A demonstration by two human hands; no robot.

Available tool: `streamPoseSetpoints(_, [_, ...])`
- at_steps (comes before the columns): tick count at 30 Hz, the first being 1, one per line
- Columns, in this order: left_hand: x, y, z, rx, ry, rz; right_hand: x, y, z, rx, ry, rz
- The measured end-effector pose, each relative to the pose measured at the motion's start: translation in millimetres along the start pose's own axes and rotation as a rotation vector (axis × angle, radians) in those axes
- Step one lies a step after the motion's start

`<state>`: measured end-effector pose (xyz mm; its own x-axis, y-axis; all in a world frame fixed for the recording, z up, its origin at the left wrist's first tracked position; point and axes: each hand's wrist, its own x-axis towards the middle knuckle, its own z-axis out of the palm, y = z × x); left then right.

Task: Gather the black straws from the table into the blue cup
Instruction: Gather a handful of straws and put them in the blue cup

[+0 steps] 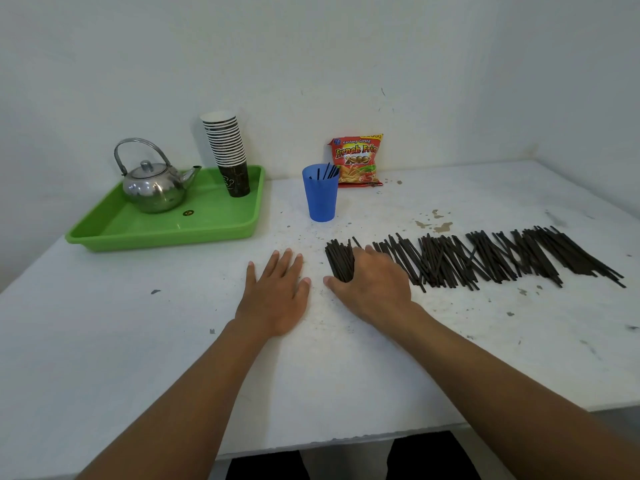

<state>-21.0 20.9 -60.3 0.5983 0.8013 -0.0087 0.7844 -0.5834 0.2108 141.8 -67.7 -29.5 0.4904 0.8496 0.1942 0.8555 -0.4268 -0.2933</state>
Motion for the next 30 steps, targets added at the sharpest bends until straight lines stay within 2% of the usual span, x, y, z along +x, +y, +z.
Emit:
streamPoseSetpoints(9, [-1,-1,0,0.000,0.000,0.006,21,0,-21,-0.029,-0.130,0.015])
streamPoseSetpoints(14, [0,-1,0,-0.003,0.006,0.005,44,-10,-36,-0.014,-0.311,0.079])
streamPoseSetpoints(21, [-2,0,-2,-0.004,0.002,0.009,63,-32,-52,-0.197,-0.565,0.067])
streamPoseSetpoints(25, [-2,0,-2,-0.008,0.007,0.009,62,-37,-49,-0.320,-0.601,0.011])
streamPoseSetpoints(30, [-1,-2,-1,-0.010,0.017,0.015,60,-33,-42,-0.319,-0.577,0.004])
